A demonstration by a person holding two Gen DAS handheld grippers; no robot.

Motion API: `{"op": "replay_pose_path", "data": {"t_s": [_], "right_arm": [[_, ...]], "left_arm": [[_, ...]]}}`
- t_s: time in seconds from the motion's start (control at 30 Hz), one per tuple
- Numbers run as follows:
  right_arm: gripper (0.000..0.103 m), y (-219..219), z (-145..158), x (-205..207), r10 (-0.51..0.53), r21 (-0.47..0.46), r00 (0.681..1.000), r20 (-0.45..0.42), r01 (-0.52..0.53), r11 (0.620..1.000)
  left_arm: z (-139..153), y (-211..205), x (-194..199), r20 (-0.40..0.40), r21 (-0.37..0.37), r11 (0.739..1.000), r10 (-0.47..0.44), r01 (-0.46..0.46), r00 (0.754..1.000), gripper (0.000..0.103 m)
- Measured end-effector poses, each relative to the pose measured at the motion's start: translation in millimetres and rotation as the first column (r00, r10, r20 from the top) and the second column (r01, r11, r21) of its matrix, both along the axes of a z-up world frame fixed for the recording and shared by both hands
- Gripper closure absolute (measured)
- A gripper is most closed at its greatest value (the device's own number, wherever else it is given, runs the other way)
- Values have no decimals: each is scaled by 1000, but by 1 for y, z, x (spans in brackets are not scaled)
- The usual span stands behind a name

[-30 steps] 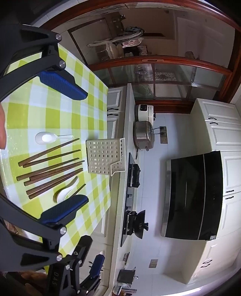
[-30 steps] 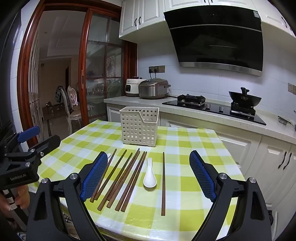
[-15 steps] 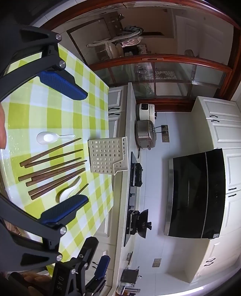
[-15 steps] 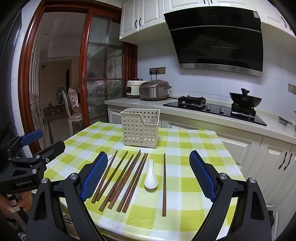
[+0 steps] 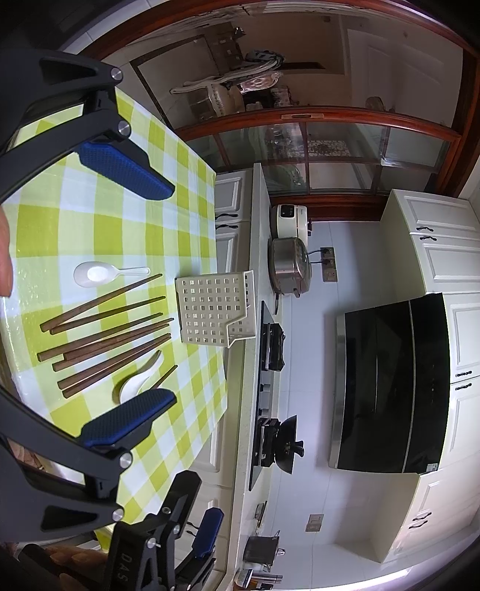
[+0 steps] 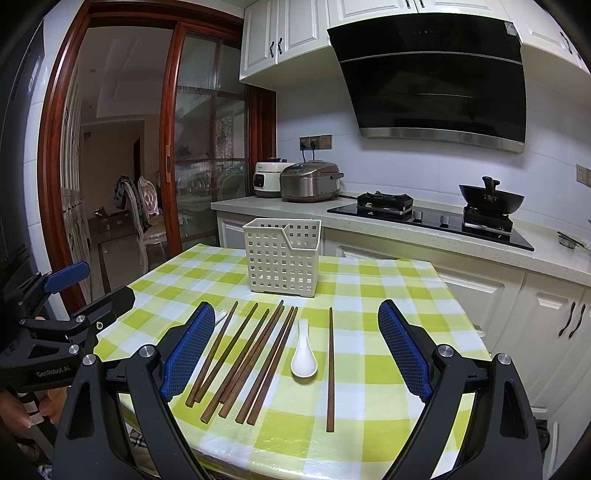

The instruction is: Organize utensils

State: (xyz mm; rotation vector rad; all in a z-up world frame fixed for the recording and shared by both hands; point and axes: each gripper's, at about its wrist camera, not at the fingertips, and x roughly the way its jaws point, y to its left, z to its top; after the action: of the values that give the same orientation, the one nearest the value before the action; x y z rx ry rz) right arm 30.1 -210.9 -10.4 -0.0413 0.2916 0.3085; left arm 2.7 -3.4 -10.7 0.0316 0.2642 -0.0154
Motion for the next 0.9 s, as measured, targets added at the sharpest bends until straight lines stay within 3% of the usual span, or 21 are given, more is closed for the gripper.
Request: {"op": "replay_pose_path", "data": {"t_s": [0.9], "right_arm": [[18, 8, -4, 3, 10, 1, 1000, -10, -10, 1000]], "left_arm": [[1, 0, 0, -2, -2, 1000, 0, 0, 1000, 4]]}}
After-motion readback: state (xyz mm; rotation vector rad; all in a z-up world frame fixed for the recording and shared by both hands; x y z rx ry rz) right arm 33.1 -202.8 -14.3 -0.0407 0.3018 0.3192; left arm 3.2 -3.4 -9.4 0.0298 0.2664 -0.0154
